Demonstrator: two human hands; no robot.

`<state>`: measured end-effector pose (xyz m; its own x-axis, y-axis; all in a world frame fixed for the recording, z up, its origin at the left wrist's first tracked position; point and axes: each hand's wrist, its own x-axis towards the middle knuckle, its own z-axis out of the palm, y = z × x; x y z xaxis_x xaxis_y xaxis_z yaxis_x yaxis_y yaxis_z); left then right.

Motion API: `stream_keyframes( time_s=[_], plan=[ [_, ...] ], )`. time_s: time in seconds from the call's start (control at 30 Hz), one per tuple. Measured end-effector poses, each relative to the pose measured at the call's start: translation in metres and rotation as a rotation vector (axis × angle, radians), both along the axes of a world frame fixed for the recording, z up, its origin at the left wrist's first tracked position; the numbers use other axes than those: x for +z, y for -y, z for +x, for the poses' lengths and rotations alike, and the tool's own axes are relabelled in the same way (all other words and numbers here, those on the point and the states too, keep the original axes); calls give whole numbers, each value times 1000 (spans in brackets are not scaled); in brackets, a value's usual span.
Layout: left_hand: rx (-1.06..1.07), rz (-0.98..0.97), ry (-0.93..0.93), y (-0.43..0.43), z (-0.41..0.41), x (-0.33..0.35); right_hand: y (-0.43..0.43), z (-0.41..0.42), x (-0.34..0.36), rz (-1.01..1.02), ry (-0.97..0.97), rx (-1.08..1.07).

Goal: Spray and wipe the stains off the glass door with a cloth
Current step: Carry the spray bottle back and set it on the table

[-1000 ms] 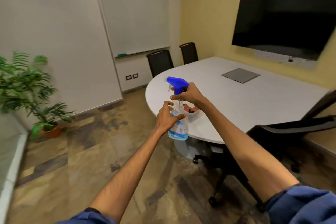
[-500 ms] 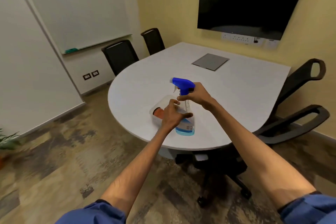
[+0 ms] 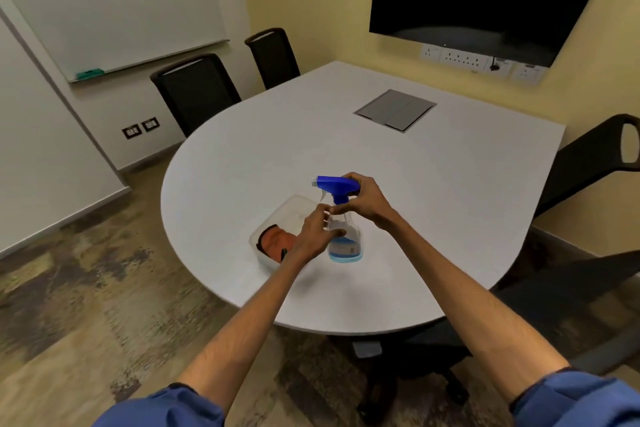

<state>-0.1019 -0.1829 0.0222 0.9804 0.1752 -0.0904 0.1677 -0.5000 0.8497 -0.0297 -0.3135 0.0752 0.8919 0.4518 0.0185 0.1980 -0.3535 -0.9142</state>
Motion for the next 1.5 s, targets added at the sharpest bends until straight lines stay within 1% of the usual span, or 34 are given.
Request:
stream_keyframes(
  time_s=[0.1, 0.2, 0.37, 0.67, 0.73, 0.9, 1.0, 1.1, 1.2, 1.3, 1.37, 1.5],
  plan=[
    [-8, 41, -25, 0, 26, -14, -1, 23, -20, -14, -26, -12],
    [8, 25, -58, -2, 52, -30, -3, 47, -39, -30, -65, -34],
    [-34, 8, -104, -8, 91, -52, -5, 78, -67, -25, -112, -109],
    [-111, -27, -168, -4, 134, -79, 4, 108, -95, -38, -162, -227],
    [-99, -49, -164, -1, 136, -86, 7, 107, -102, -15, -177, -244],
    [-86, -100, -141, 2, 140, -94, 14, 106, -117, 133, -188, -322],
    [-120, -94, -144, -2, 142, -95, 13, 103, -122, 152, -198, -305],
    [-158, -99, -141, -9, 141, -95, 13, 96, -128, 161, -161, -320],
    [-147, -80, -112, -20, 136, -97, 11, 76, -137, 173, -65, -483],
    [-129, -69, -73, -36, 131, -98, 2, 49, -151, 132, 65, -663],
    [-108, -71, -63, -47, 129, -98, -5, 38, -159, 98, 111, -708],
    [-53, -72, -41, -63, 127, -97, -16, 23, -168, 62, 142, -773]
  ],
)
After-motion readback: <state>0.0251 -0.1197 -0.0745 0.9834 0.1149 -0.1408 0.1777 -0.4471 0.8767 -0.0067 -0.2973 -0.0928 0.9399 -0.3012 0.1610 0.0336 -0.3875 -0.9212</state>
